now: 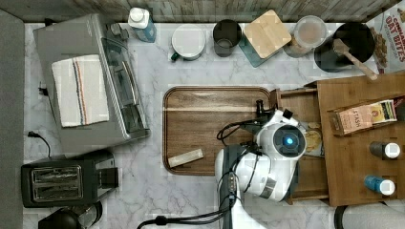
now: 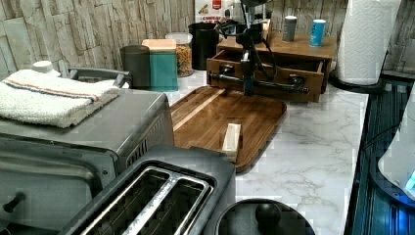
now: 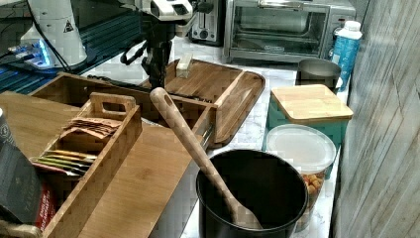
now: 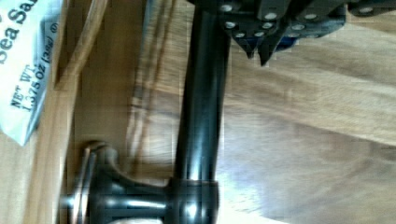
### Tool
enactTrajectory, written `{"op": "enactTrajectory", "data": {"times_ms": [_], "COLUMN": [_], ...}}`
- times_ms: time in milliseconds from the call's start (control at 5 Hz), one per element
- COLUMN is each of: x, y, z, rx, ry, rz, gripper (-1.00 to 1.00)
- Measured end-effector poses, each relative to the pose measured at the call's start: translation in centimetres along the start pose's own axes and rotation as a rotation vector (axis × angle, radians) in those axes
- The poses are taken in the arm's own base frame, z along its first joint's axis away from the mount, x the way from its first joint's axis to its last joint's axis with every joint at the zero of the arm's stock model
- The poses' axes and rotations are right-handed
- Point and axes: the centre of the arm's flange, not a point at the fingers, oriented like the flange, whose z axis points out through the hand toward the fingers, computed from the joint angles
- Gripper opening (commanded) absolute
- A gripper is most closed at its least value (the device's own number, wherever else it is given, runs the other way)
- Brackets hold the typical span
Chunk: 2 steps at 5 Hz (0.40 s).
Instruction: Close the drawer.
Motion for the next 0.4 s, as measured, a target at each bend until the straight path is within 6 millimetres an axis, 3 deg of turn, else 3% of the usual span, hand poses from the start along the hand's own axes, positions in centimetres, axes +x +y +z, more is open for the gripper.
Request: {"op": "enactTrajectory", "data": {"times_ms": [400], "x": [-0.2], "y": [5.0], "z": [-0.3], "rx": [0.009], "ry": [-0.017], "rz": [0.018], "gripper": [-1.00]}}
